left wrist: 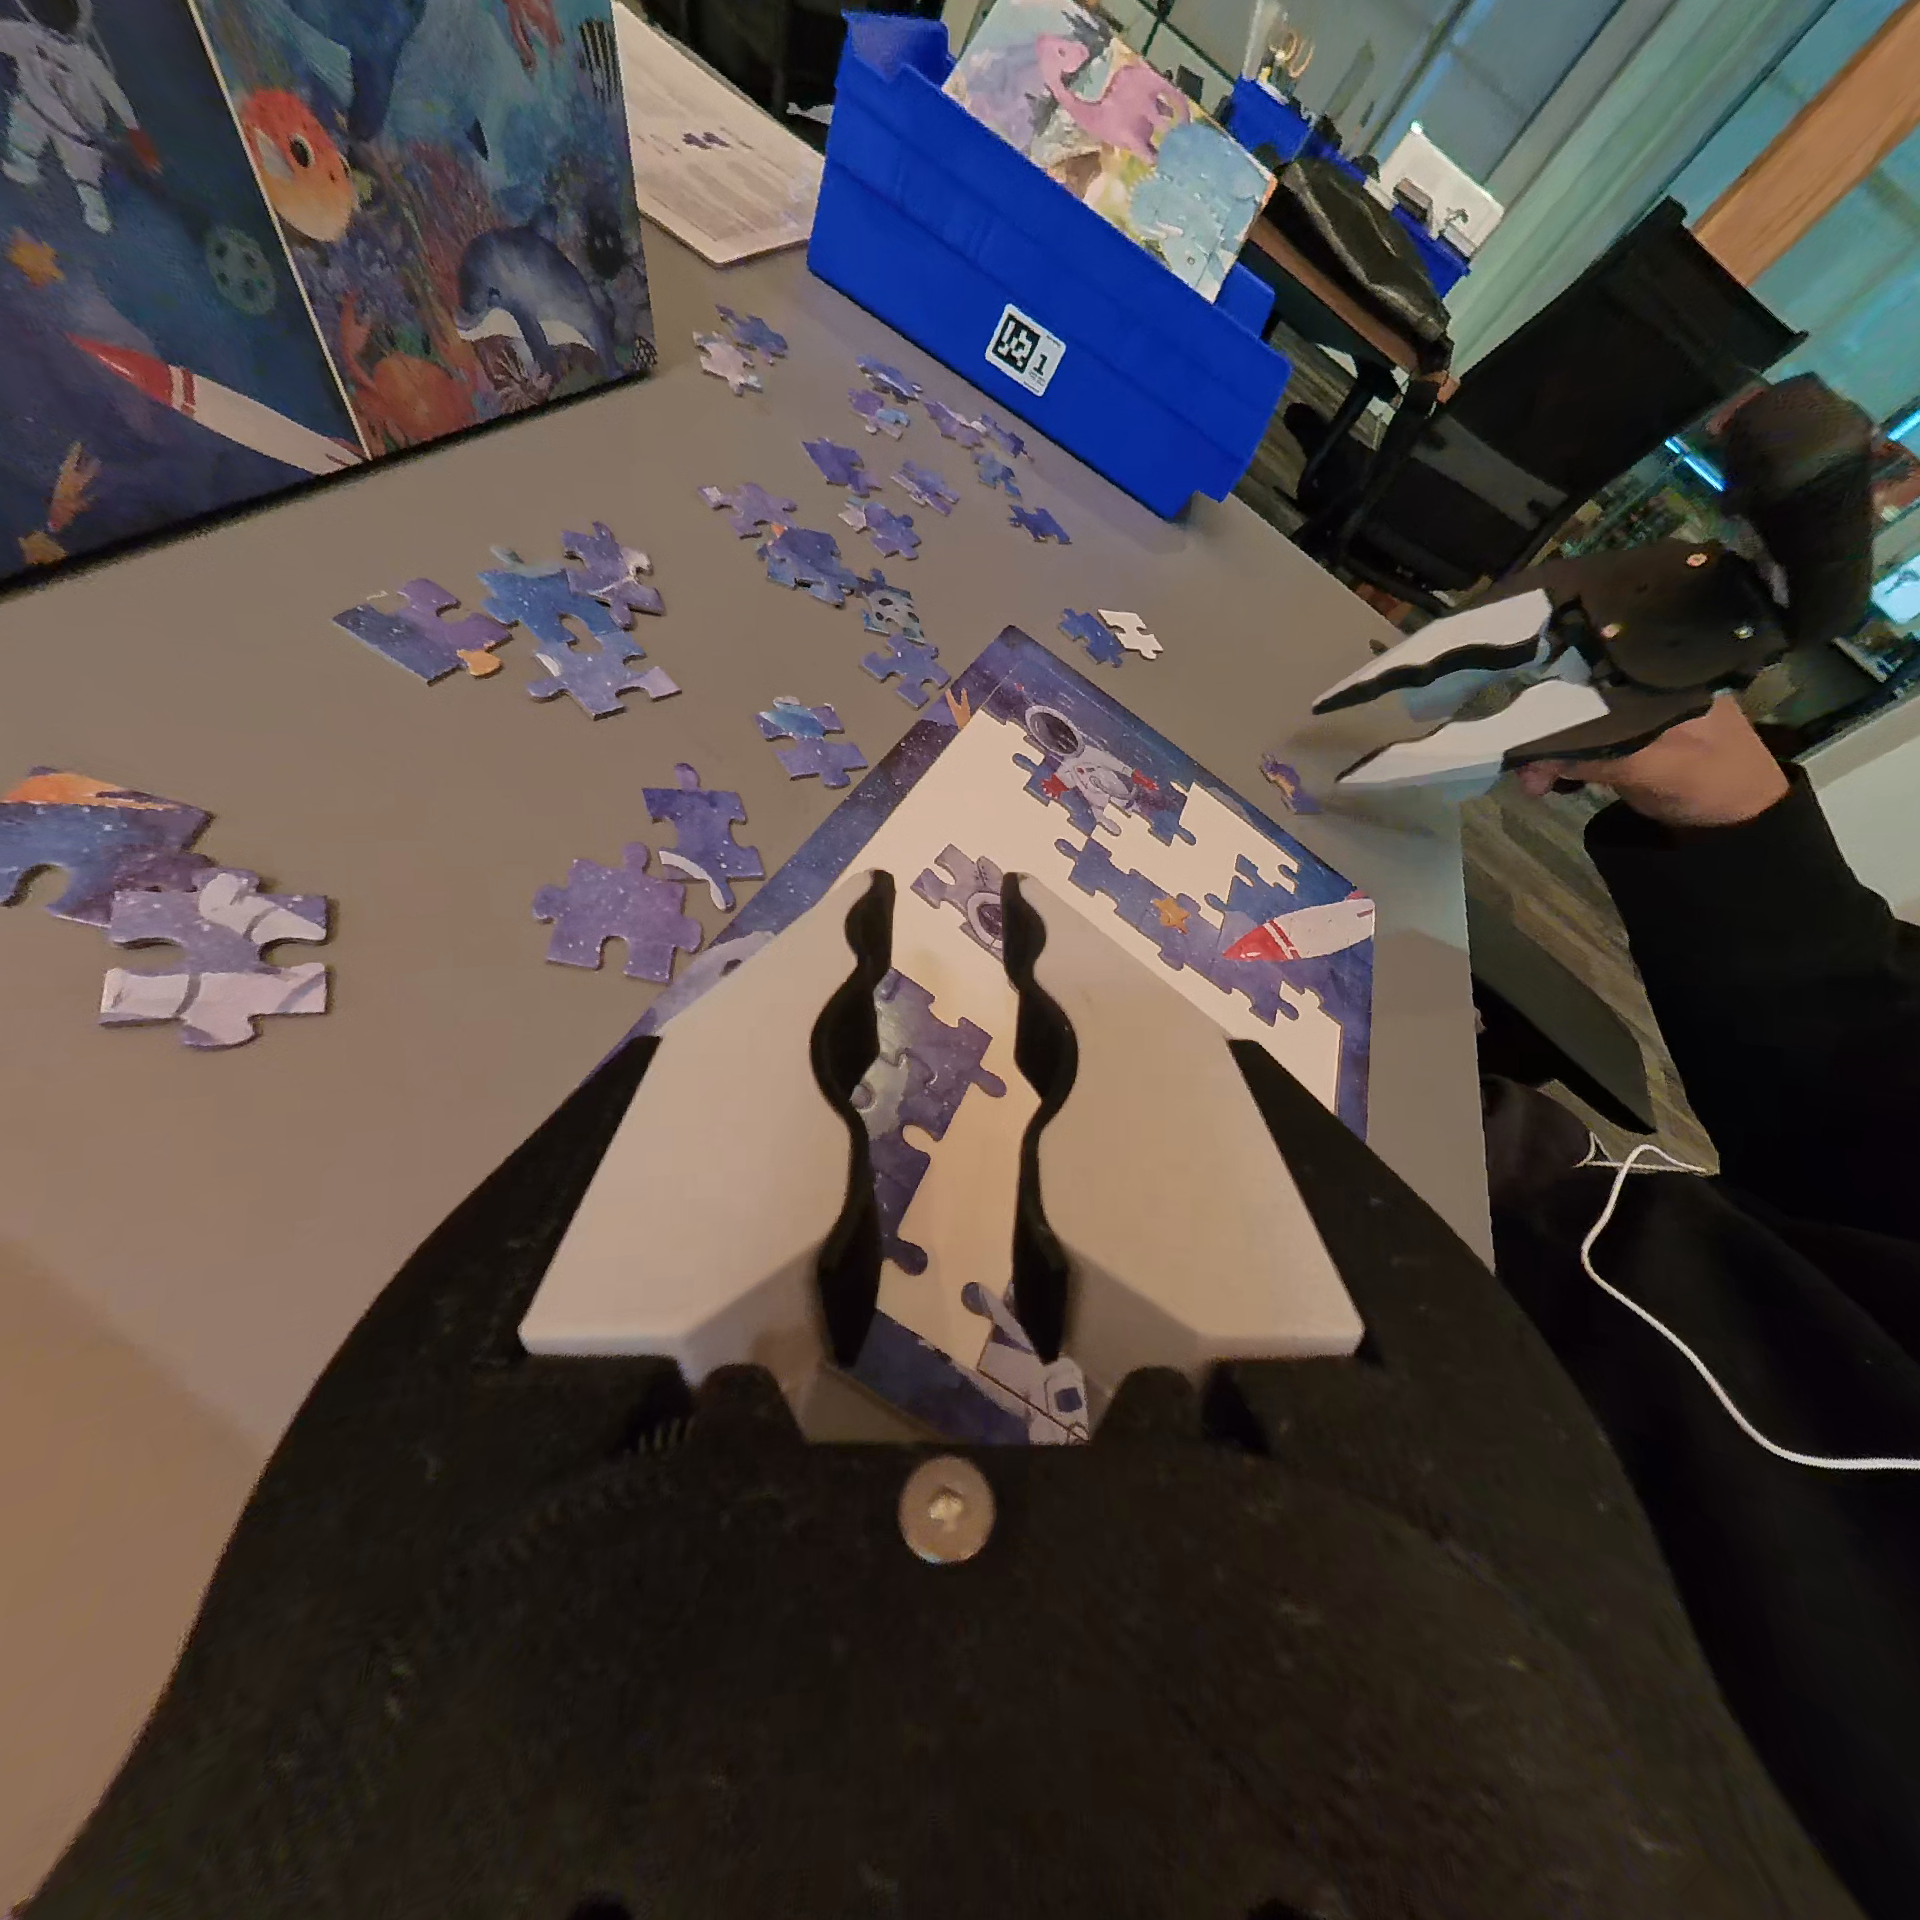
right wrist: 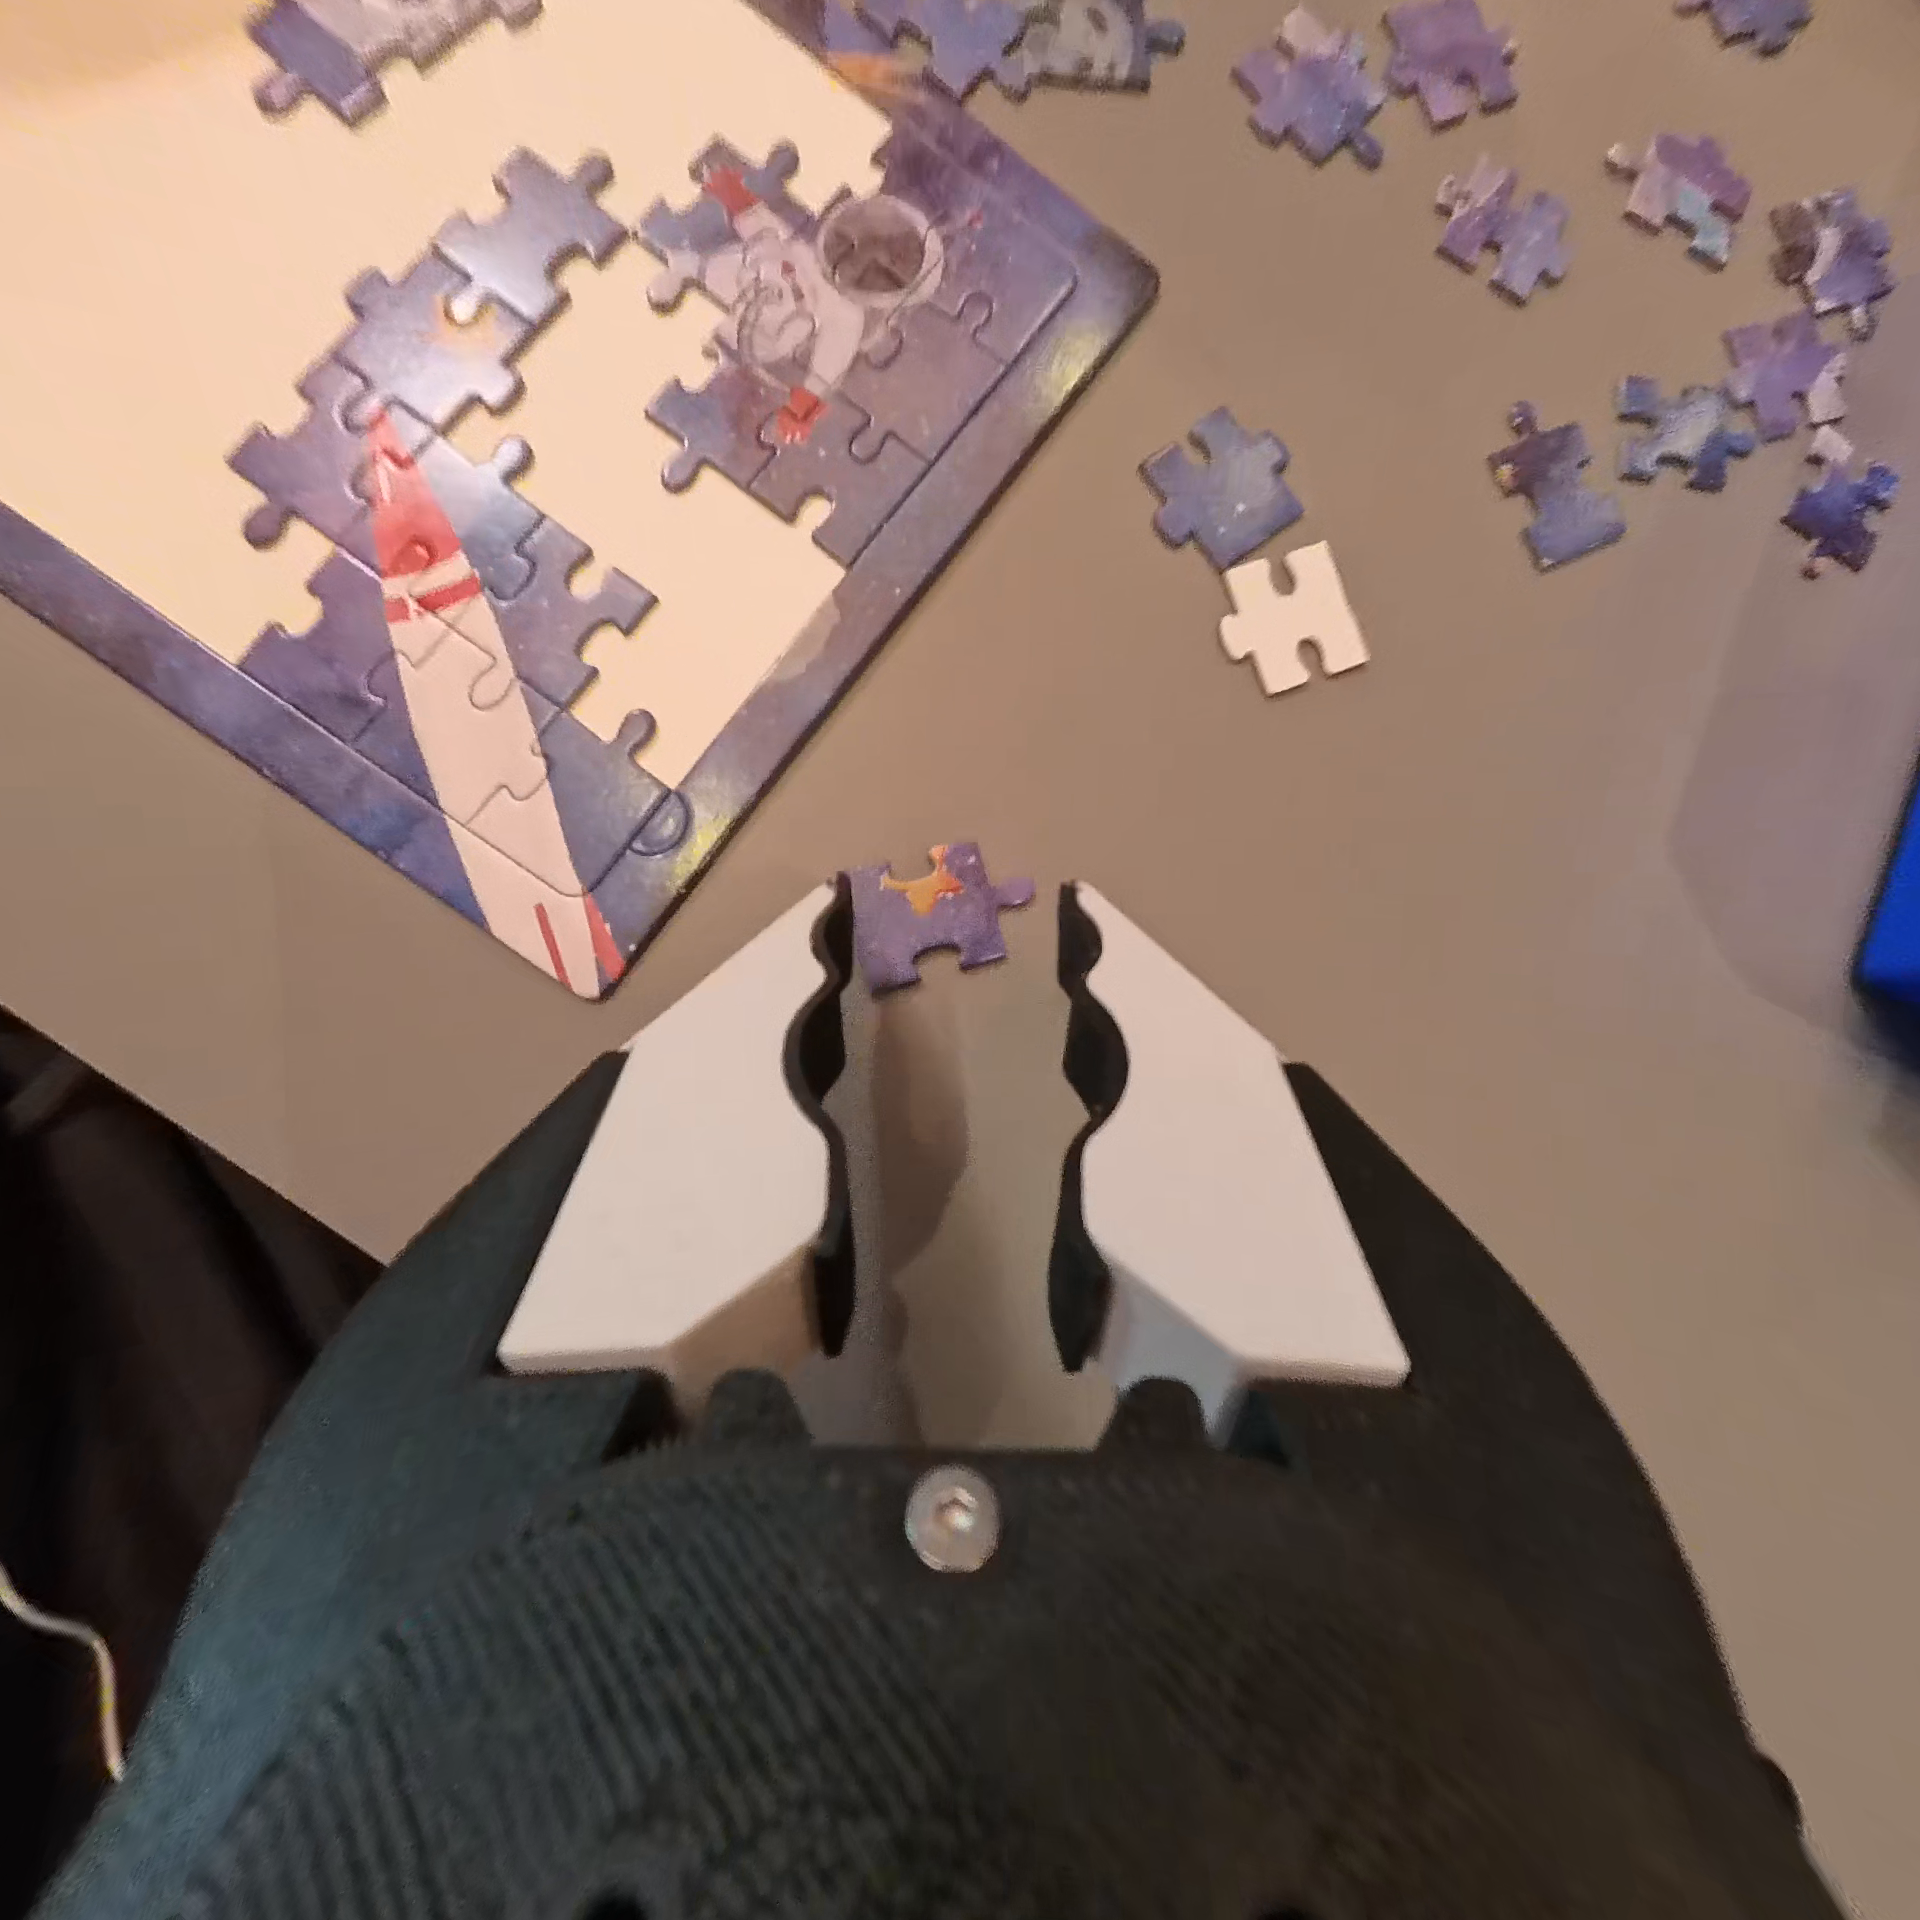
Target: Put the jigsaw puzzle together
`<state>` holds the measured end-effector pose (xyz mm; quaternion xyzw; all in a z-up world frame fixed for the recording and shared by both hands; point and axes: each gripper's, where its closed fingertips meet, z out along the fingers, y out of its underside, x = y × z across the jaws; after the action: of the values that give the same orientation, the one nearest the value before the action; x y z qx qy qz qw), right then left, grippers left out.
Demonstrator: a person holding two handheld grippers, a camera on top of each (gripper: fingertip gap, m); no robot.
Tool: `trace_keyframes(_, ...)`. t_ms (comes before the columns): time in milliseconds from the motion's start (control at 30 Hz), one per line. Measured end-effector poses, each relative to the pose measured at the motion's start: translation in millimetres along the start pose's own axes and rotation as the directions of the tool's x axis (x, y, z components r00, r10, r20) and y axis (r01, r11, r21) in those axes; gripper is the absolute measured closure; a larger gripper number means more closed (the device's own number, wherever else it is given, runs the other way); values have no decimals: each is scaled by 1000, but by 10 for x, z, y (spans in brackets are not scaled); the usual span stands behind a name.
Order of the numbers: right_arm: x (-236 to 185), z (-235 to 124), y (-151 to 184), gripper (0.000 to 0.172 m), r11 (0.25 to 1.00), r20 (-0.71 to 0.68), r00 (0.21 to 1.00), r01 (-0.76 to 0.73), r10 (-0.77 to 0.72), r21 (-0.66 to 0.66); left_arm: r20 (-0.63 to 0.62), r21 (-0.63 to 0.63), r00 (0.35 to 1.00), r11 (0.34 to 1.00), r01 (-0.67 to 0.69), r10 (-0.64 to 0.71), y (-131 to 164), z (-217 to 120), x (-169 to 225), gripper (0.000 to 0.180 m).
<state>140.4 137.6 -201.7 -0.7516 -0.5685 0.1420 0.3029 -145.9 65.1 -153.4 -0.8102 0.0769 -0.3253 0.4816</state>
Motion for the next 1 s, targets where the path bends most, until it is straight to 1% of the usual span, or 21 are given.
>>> trace_keyframes(100,66,-92,-178,135,995,-5,1000,-20,21,101,16,19,1000,1000,-2,1,-29,-22,-28,162)
trace_keyframes(167,139,-72,-279,135,990,-15,1000,-5,7,138,20,35,1000,999,1,-2,-56,-32,-37,163)
trace_keyframes(233,267,51,-324,134,992,-27,999,23,-20,125,20,45,1000,999,2,-3,-73,-34,-34,162)
trace_keyframes(300,418,241,-351,132,994,-7,1000,27,-26,102,21,47,1000,999,-2,1,-77,-34,-26,162)
trace_keyframes(400,641,497,-368,128,995,60,998,-15,9,99,28,55,1000,998,-14,12,-96,-45,-13,163)
trace_keyframes(500,771,606,-376,125,990,130,990,-69,53,122,36,71,999,997,-25,22,-122,-68,-19,164)
trace_keyframes(567,785,638,-361,123,990,154,987,-73,54,120,36,76,999,997,-15,13,-121,-74,-43,165)
trace_keyframes(667,756,694,-319,124,994,144,989,-35,20,103,28,75,1000,997,5,-7,-117,-67,-56,164)
trace_keyframes(800,731,706,-346,132,991,148,989,-38,20,125,33,64,999,998,-8,6,-104,-32,-43,164)
trace_keyframes(833,733,705,-346,139,991,148,989,-41,22,125,33,59,999,998,-9,7,-96,-22,-41,164)
trace_keyframes(933,726,696,-341,140,991,151,988,-51,33,123,30,50,1000,999,-10,8,-83,2,-29,164)
trace_keyframes(1000,702,640,-387,140,985,165,985,-85,60,153,29,48,1000,999,-11,10,-83,13,-21,164)
